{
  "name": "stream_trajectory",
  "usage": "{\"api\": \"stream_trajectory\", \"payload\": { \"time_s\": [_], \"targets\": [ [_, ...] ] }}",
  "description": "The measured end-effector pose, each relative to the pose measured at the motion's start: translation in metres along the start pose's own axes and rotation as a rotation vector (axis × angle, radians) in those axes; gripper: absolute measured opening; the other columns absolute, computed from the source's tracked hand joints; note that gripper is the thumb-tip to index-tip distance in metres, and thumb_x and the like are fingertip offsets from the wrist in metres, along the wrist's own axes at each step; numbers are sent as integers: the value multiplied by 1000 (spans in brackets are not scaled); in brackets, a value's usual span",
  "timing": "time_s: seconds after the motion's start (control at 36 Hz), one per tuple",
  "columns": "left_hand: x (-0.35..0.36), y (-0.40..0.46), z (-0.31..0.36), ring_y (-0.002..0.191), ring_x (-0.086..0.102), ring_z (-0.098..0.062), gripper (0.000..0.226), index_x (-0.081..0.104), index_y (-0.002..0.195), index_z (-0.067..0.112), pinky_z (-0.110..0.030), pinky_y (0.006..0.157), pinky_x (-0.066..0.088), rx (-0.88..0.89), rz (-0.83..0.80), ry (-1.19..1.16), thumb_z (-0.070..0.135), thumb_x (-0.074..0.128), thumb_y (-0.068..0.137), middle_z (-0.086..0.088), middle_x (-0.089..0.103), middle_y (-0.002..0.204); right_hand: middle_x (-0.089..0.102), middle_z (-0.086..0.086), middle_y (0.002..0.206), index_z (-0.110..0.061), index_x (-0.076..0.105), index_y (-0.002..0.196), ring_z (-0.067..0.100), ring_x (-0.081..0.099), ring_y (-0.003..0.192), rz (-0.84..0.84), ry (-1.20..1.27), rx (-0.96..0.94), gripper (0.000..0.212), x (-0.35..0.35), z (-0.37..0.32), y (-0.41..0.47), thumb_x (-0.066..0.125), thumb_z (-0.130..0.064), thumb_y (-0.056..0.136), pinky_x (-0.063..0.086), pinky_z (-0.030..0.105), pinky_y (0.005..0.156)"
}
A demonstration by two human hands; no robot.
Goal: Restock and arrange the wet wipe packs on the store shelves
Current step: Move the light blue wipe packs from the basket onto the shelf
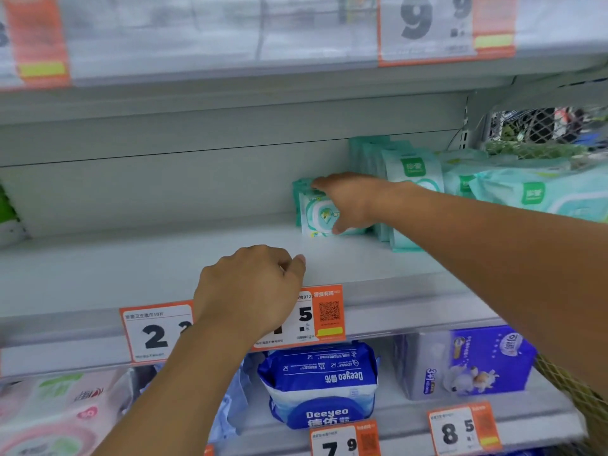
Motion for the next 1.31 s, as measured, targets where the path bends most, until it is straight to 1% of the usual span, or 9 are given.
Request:
{"api": "stream_trajectory", "payload": {
  "time_s": [0.17, 0.28, 0.47, 0.64, 0.72, 0.89, 1.06, 1.17, 1.31],
  "targets": [
    [4, 2, -4, 67, 48, -9, 41, 65, 96, 36, -27, 61, 33, 5, -14, -89, 59, 32, 98, 14, 58, 77, 50, 8, 127, -23, 40, 143, 31, 52, 116, 46, -233, -92, 84, -2, -26, 17, 81, -7, 71, 45, 35, 77],
    [7, 4, -9, 85, 56, -13, 37, 63, 108, 40, -30, 71, 37, -15, -20, -163, 62, 37, 95, 15, 66, 96, 55, 5, 116, -23, 53, 127, 29, 56, 107, 136, -252, -140, 55, -4, -37, 13, 73, -19, 76, 47, 37, 81],
    [5, 4, -18, 114, 57, -16, 58, 43, 138, 35, -29, 76, 34, -110, 27, -281, 63, 52, 88, 13, 58, 127, 70, -4, 110, -16, 67, 118, 14, 68, 99, 336, 859, 119, 68, -40, 10, 1, 96, -29, 57, 55, 33, 92],
    [5, 3, -16, 112, 59, -16, 59, 44, 137, 35, -29, 76, 36, -102, 23, -232, 66, 48, 88, 12, 60, 129, 74, 6, 89, -4, 68, 99, 20, 65, 69, -112, 327, 360, 54, -3, 7, -6, 91, -40, 66, 51, 24, 61],
    [6, 3, -15, 111, 60, -16, 56, 46, 135, 36, -29, 75, 36, -99, 20, -210, 66, 47, 88, 12, 61, 126, 69, 7, 98, -5, 64, 101, 23, 66, 81, -139, 183, 352, 56, -2, 0, -5, 88, -44, 69, 55, 28, 71],
    [5, 4, -15, 111, 59, -17, 55, 45, 135, 38, -30, 76, 35, -105, 19, -202, 66, 46, 88, 13, 61, 127, 57, 0, 119, -23, 46, 137, 27, 64, 98, -183, 423, 280, 84, 7, -24, -1, 84, -54, 69, 62, 47, 74],
    [3, 7, -19, 114, 56, -20, 76, 26, 143, 36, -30, 76, 35, -117, -4, -326, 64, 60, 81, 8, 38, 141, 65, 5, 111, -21, 60, 115, 28, 66, 96, -310, 439, 287, 67, 14, -18, -6, 94, -38, 60, 62, 51, 72],
    [6, 25, -35, 141, 37, -22, 116, 0, 156, 34, -37, 105, 37, -248, -111, -610, 62, 75, 71, 1, 14, 163, 69, 3, 107, -24, 66, 107, 29, 68, 97, -322, 447, 289, 63, 15, -13, -5, 94, -44, 54, 58, 49, 88],
    [15, 28, -35, 139, 40, -18, 121, -4, 156, 35, -36, 109, 37, -226, -185, -664, 60, 77, 70, 8, 31, 158, 73, 7, 105, -21, 70, 102, 27, 69, 98, -222, 541, 229, 52, 10, -5, -5, 93, -36, 57, 57, 46, 90]
  ]
}}
Point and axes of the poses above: each hand's wrist, its own y-axis towards the middle knuckle, its own x-axis out of the palm, z = x × y, the point moved 7 cm from there along y, towards the middle knuckle
